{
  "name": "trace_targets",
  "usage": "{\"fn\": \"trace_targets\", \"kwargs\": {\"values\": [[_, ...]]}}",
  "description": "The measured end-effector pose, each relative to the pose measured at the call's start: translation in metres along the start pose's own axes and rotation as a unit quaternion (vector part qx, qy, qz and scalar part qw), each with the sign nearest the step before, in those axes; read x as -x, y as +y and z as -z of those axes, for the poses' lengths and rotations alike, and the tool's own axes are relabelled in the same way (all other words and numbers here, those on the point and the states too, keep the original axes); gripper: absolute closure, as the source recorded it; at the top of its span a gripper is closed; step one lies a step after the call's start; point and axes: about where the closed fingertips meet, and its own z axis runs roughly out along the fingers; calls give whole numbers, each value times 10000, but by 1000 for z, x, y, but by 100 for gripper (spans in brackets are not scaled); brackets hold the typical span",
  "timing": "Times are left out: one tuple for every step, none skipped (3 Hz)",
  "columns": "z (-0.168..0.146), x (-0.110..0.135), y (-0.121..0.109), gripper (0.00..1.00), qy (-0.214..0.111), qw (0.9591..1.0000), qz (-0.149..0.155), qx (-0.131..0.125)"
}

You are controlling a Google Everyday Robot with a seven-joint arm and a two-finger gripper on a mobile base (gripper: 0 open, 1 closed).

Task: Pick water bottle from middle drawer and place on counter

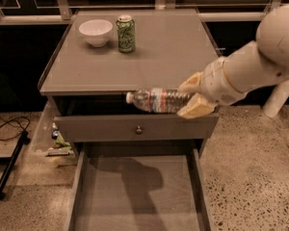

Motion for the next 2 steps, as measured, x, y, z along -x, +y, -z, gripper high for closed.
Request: {"fn": "trace_targets", "kwargs": {"values": [[22,36,-27,100,19,9992,300,-266],[21,36,-28,100,9,9992,288,-280]]}}
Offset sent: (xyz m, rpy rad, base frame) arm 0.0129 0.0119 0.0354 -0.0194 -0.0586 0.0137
